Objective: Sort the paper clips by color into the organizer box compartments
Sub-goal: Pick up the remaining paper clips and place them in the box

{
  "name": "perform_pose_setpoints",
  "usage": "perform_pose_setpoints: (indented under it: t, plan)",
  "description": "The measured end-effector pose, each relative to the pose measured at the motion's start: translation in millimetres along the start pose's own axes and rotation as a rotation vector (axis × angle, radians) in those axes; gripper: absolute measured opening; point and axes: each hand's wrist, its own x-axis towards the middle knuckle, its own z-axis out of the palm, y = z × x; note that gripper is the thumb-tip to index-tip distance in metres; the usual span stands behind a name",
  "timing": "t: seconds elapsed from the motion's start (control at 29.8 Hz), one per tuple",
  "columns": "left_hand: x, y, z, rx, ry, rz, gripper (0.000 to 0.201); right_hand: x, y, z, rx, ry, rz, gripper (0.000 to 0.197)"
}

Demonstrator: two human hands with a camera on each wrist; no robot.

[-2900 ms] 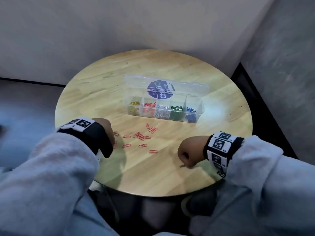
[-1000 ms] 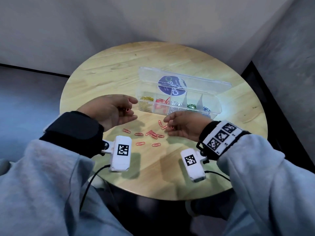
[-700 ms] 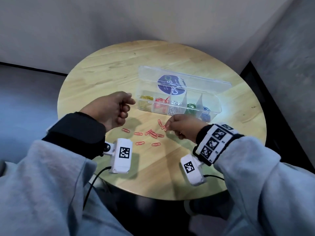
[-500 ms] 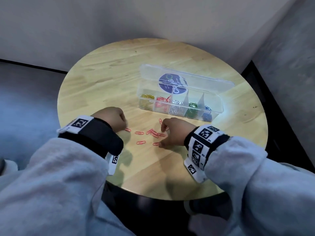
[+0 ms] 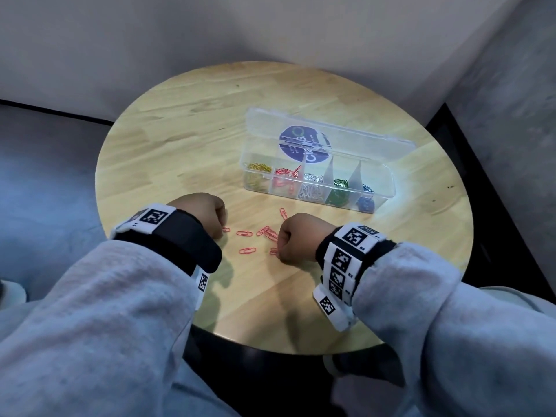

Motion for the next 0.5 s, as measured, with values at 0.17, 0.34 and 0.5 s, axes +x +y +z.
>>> perform_pose_setpoints:
  t: [0.17,0.34,0.5]
  plan:
    - [-0.7,1.5,0.7,0.016,-0.045,-0.023,0.008,-7.0,1.8,-2.5,0.020,-0.059,-0.020,0.003]
    - [-3.3,2.0,0.3,0.010,-0.082,-0.010,0.009,-12.9,21.0,-13.7,0.134,-0.059,-0.005,0.014]
    - [-11.6,6.5,-6.2,-0.079,-0.060,0.010,0.009,-17.0,47.0,-23.1,0.749,-0.108,0.022,0.020]
